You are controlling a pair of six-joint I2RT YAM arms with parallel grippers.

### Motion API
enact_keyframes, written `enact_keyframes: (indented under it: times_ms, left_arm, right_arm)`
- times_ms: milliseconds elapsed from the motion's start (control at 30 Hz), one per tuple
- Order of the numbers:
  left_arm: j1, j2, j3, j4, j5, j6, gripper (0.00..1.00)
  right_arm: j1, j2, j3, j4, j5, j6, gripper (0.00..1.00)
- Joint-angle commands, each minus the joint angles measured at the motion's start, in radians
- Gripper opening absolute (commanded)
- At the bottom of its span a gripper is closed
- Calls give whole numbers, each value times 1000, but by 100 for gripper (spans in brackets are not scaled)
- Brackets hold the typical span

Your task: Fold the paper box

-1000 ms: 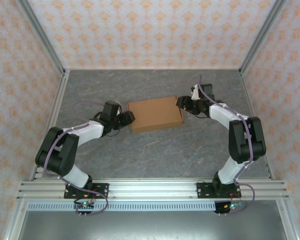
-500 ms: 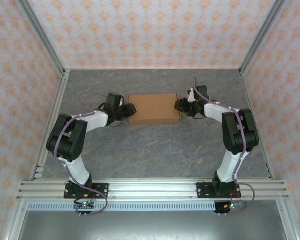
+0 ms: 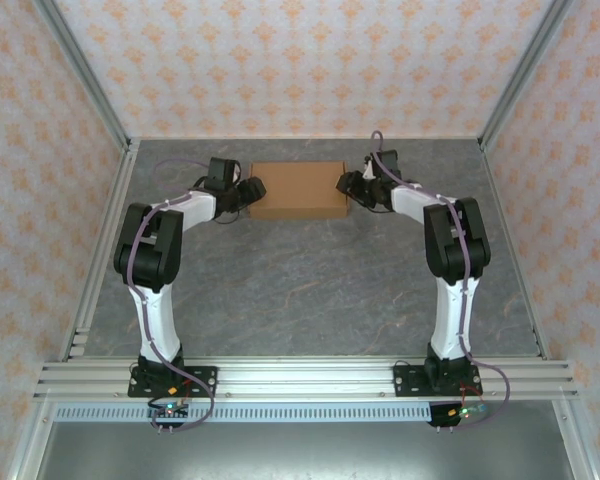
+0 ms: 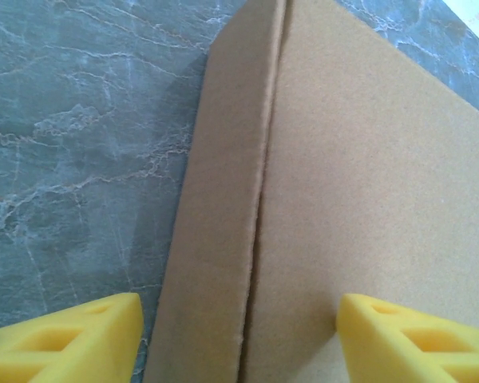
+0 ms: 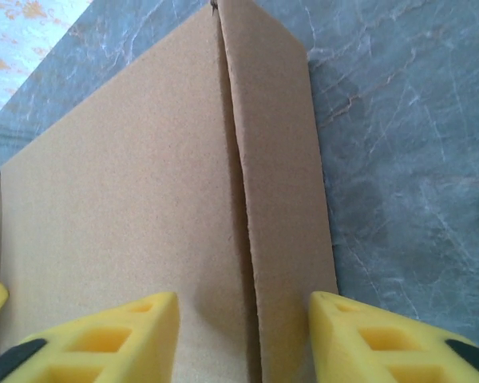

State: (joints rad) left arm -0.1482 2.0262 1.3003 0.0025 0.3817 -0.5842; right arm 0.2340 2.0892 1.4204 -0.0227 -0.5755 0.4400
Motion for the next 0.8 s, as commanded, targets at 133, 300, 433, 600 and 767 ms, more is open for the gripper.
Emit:
enact_keyframes:
  times_ms: [133, 300, 433, 600, 767]
  left_arm:
    - [12, -174, -44, -94, -93, 124, 84]
    - [12, -462, -285, -1, -325, 228, 94]
    - [14, -701, -481, 75, -513, 302, 100]
    - [18, -927, -659, 135, -774, 375, 100]
    - [35, -968, -827, 344, -864, 537, 100]
  right_arm:
    - [-14, -225, -9, -154, 227, -188, 63]
    - [-10, -528, -213, -171, 555, -358, 72]
    - [-11, -728, -411, -97, 799, -437, 77]
    - [-27, -873, -664, 105, 1001, -414, 84]
    - [-44, -877, -861, 342, 1045, -466, 87]
